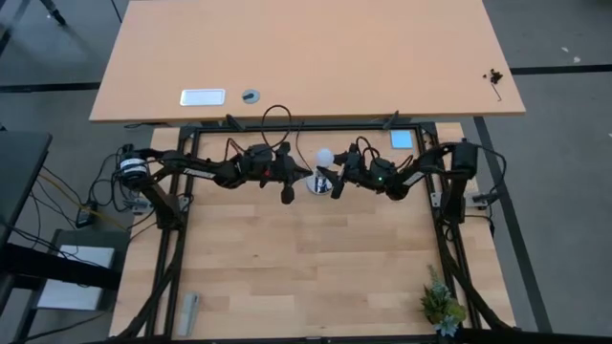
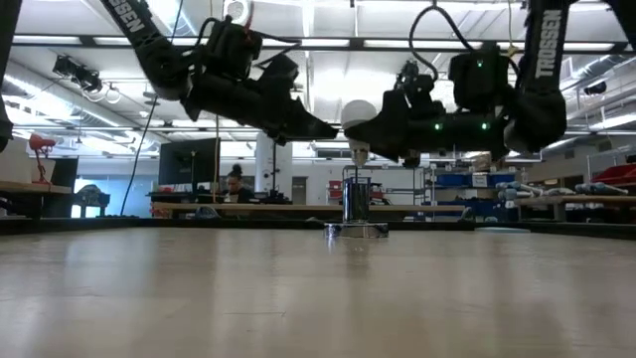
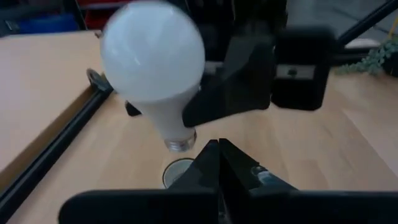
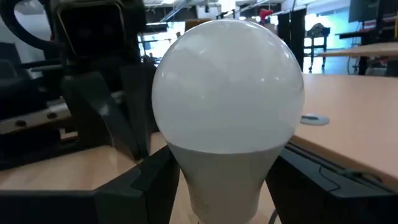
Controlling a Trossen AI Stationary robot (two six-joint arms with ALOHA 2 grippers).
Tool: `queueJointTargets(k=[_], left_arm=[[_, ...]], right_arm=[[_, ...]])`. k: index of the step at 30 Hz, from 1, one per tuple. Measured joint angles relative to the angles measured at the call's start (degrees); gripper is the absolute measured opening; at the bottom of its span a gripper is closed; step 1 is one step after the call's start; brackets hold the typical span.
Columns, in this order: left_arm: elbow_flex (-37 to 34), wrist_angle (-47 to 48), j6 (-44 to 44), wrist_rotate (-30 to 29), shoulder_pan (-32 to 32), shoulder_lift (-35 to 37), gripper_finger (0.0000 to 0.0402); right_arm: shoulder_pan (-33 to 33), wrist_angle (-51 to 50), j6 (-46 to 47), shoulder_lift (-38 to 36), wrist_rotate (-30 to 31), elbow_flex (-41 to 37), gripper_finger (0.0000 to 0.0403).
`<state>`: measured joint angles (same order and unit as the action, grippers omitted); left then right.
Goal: Screw lightbulb
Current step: Insert the lightbulb into the lamp
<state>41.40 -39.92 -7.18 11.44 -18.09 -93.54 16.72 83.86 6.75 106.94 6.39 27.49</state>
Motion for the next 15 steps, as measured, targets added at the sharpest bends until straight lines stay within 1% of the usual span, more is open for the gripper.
queueJointTargets(k=[4, 7, 10, 15], left_arm=[[-4.4, -9.9, 1.5, 0.0, -0.6, 0.0, 0.0002], [-6.4, -14.1, 2.2, 0.0, -0.7, 0.0, 0.0002], [-7.3, -15.0, 2.3, 0.0, -0.7, 0.0, 0.0002], [-7.6, -15.0, 1.6, -0.1, -0.7, 0.0, 0.0001]], right_arm=[[0.1, 3.7, 1.5, 3.7, 0.0, 0.3, 0.0223], [0.0, 5.7, 1.7, 6.0, 0.2, 0.4, 0.0212], [0.0, 5.7, 1.7, 7.6, 1.6, 0.6, 0.0205], [-0.2, 5.7, 2.6, 10.4, 1.6, 2.4, 0.0203]])
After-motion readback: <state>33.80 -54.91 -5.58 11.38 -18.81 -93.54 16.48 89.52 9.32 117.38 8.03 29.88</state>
